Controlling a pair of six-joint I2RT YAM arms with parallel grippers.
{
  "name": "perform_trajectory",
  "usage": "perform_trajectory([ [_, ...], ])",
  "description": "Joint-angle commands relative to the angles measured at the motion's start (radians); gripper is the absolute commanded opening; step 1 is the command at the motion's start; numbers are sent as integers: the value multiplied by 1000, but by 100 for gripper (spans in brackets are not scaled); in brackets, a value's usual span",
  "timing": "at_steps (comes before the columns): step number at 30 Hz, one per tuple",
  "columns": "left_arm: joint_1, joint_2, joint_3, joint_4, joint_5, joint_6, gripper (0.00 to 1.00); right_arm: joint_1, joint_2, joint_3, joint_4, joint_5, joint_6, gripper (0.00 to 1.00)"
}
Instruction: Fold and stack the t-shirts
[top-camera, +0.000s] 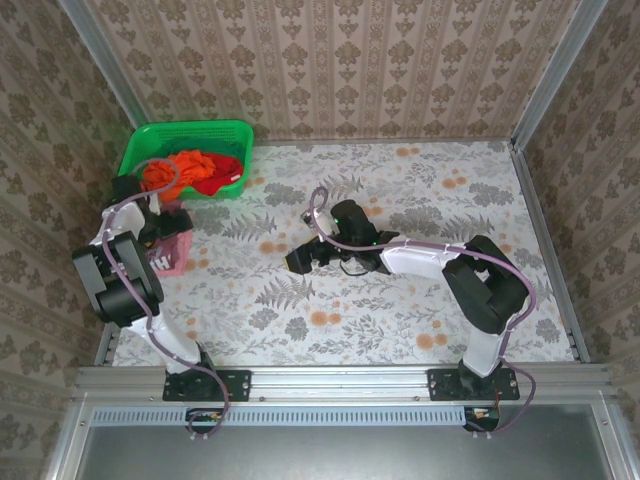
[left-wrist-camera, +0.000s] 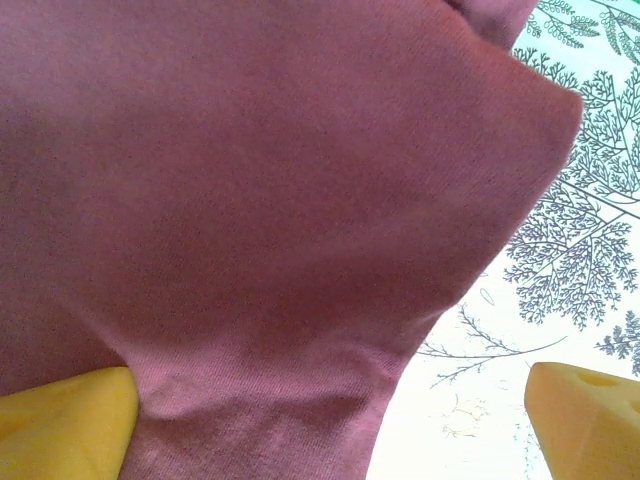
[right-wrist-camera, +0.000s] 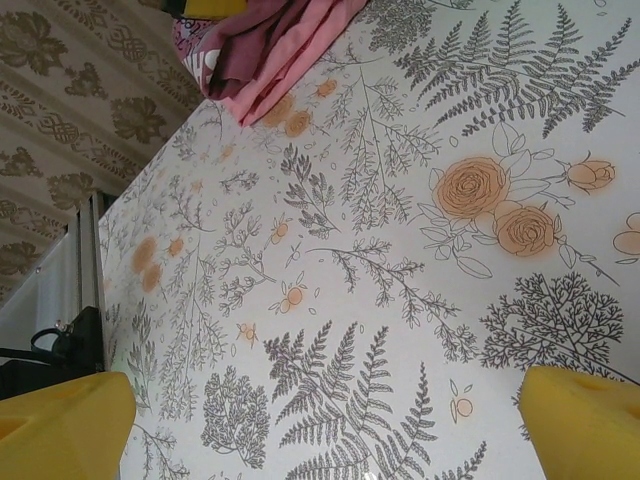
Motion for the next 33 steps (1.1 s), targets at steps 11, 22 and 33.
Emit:
perform_trajectory([
  [11,-241,-443,-315,397,-133,-42,100,-138,-256,-195,42,335,-14,100],
  [22,-390,-770,-793,769,-139,87,100,-504,-698,-510,22,790,-191,100],
  [33,-326,-507,-883,1156,-95,89,100,-676,-493,-695,458,780,-251,100],
])
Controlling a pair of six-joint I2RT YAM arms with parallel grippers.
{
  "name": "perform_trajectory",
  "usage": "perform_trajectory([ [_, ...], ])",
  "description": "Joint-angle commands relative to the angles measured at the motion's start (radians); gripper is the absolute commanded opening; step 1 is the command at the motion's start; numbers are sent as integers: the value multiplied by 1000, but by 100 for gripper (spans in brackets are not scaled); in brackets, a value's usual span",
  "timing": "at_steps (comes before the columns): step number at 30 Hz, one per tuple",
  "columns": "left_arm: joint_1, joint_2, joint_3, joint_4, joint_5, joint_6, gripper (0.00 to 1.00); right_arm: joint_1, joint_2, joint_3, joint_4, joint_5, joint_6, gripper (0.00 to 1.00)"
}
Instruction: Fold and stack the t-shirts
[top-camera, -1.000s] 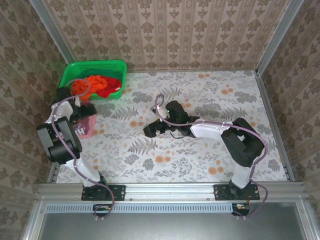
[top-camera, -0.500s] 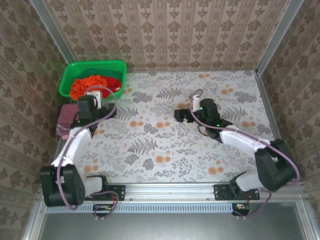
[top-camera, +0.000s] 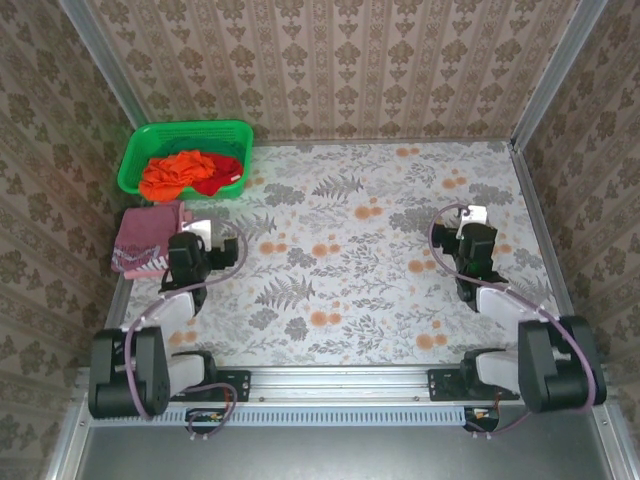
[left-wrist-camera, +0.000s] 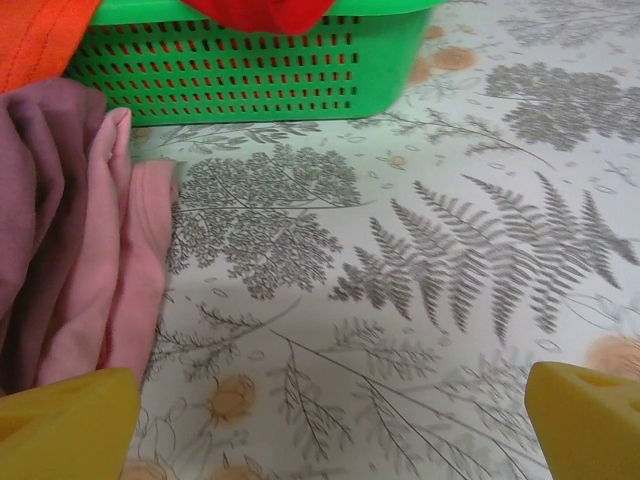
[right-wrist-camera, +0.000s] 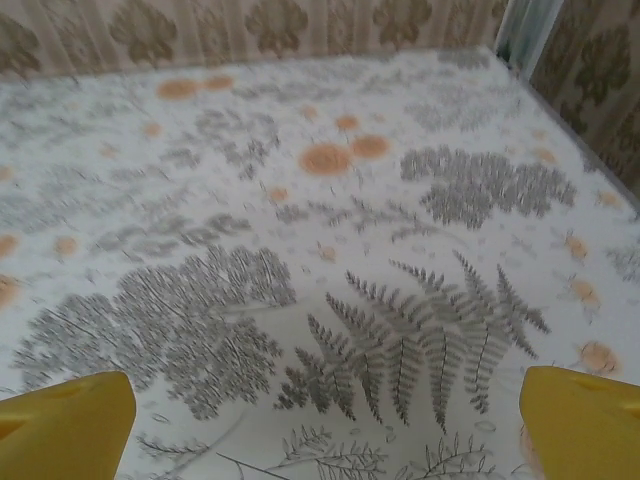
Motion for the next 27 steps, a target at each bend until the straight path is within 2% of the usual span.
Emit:
perform_trajectory([
  [1,22,74,18,183,36,24,100,-11,61,-10,208,-22,-5,100],
  [5,34,180,19,343,28,18,100,-17,190,26,260,-69,-7,100],
  [8,25,320,37,444,12,33,100,-17,270,12,359,-105,-22,100],
  [10,1,306,51,380,-19,45,100,-17,272,17,351,-109,-22,100],
  [27,-8,310,50,393,-30,49,100,-15,271,20,337,-107,-25,100],
])
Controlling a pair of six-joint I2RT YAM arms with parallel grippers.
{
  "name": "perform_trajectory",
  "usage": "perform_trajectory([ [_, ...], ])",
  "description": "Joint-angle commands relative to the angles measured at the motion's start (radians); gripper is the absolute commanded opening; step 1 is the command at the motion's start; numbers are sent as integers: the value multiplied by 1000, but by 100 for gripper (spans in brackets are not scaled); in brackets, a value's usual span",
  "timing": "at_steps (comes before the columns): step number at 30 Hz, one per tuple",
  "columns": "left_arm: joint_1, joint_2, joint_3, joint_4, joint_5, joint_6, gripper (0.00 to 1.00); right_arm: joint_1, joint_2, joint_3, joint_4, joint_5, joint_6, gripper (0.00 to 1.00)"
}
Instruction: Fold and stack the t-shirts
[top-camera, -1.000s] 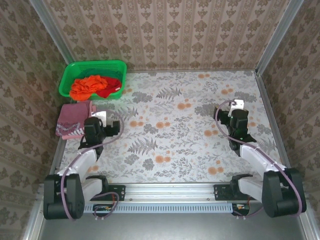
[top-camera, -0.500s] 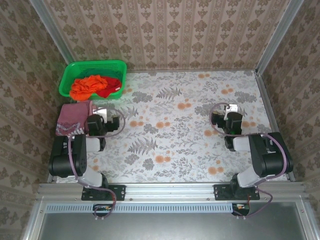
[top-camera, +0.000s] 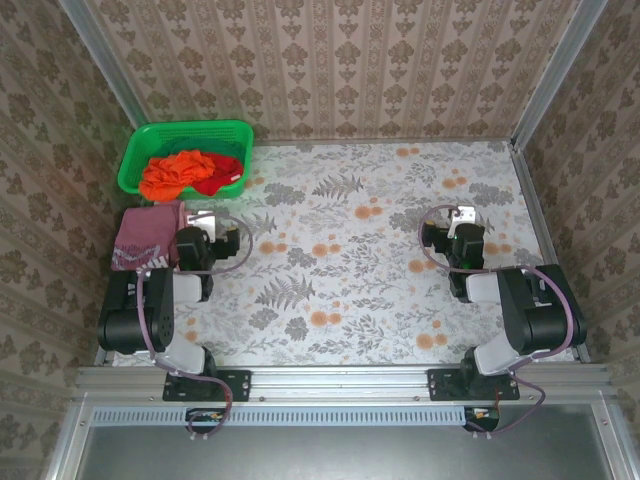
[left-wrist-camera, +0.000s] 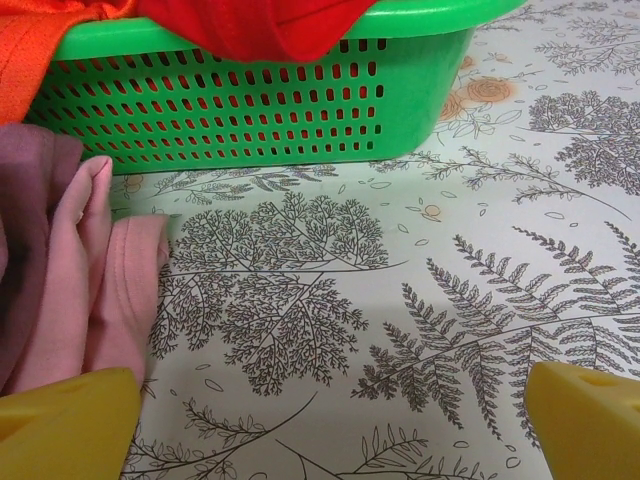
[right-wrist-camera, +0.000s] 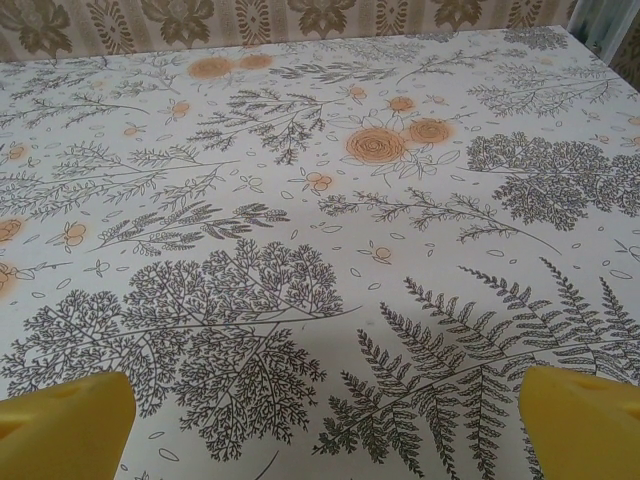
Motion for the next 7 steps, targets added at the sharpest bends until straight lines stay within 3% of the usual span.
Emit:
perform_trajectory([
  [1,0,-7,18,21,-5,19,100,-3,2,13,38,-20,-17,100],
  [7,-1,-6,17,24,-6,20,100,-2,0,12,38,-19,-18,100],
])
